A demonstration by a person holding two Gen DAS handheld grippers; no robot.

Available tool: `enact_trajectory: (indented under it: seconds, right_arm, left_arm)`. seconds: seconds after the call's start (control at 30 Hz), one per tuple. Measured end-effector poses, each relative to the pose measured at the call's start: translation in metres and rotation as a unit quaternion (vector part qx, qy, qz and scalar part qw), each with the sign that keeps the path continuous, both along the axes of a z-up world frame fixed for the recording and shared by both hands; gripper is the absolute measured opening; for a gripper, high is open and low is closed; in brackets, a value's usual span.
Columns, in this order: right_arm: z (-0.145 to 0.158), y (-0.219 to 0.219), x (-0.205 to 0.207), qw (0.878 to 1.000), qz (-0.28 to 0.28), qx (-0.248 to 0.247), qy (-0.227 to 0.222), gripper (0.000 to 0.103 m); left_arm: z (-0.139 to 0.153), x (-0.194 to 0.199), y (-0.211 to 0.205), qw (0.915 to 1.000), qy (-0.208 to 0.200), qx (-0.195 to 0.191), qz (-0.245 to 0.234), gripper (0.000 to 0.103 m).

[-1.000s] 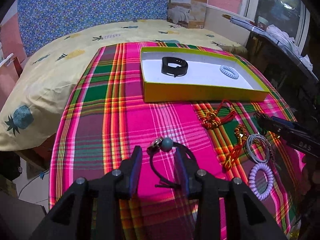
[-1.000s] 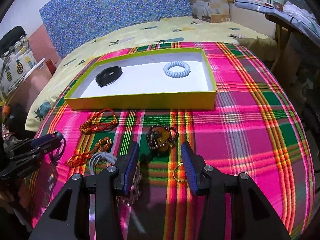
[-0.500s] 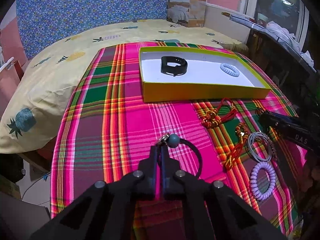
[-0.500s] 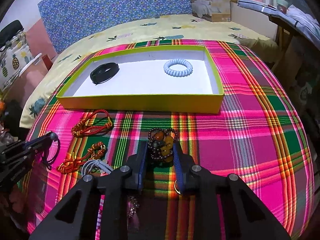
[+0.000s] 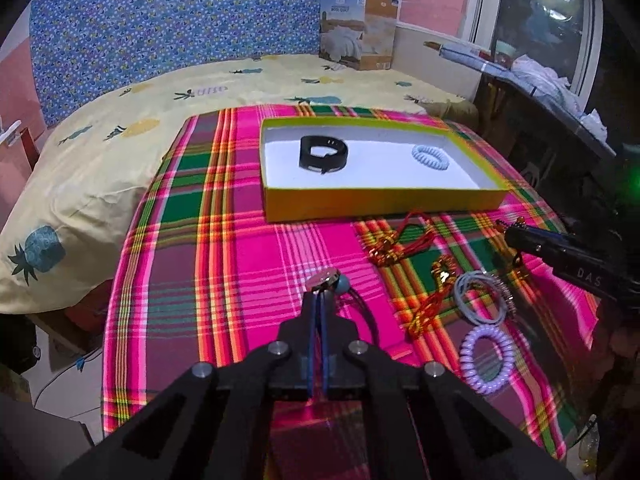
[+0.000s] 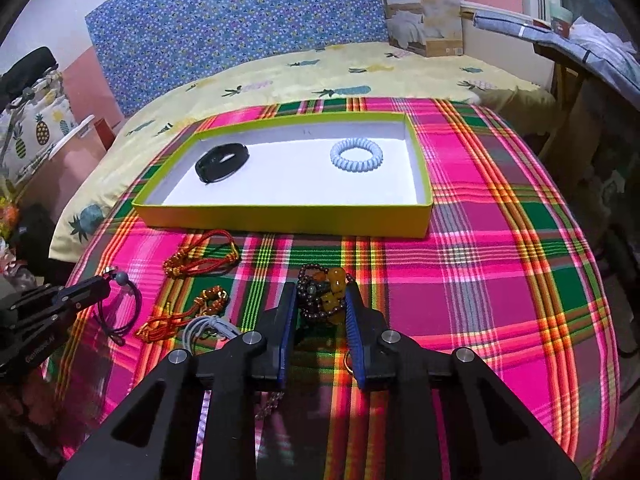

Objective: Organize jewelry
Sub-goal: 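Grasp the black cord bracelet with the left tool while the right tool grasps the amber beaded bracelet, then carry both bracelets into the white box and open both tools to release them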

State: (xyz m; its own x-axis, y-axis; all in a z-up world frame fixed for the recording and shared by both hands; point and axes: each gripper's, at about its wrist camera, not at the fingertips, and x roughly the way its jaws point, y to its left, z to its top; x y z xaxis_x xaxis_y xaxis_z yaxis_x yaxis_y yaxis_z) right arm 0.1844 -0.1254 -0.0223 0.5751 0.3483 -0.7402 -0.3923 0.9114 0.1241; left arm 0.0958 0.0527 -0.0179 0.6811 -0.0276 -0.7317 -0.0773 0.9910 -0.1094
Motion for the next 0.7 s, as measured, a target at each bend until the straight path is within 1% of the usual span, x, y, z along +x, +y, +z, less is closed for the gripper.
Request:
enact_trajectory:
  seconds: [0.13,0.33,0.53,0.7]
  right_arm:
    - [0.008,-0.001,-0.003,1.000,0.001,0.003,-0.008,0.024]
    - [0.020,-0.004,-0.007,1.000,0.003,0.006,-0.020,0.024]
    - [0.031,-0.004,-0.005,1.000,0.005,0.008,-0.030,0.024]
    - [0.040,-0.004,0.002,0.999,0.007,0.007,-0.039,0.024]
  left_arm:
    - [0.010,-0.003,0.001,0.9999,-0.010,-0.010,-0.001,0.002]
    - [0.026,-0.003,0.001,0.9996,-0.024,-0.012,-0.006,0.002]
    - [0.041,0.007,0.000,0.9991,-0.039,-0.009,-0.010,0.002]
    - [0.052,0.024,0.000,0.9986,-0.051,-0.006,-0.012,0.002]
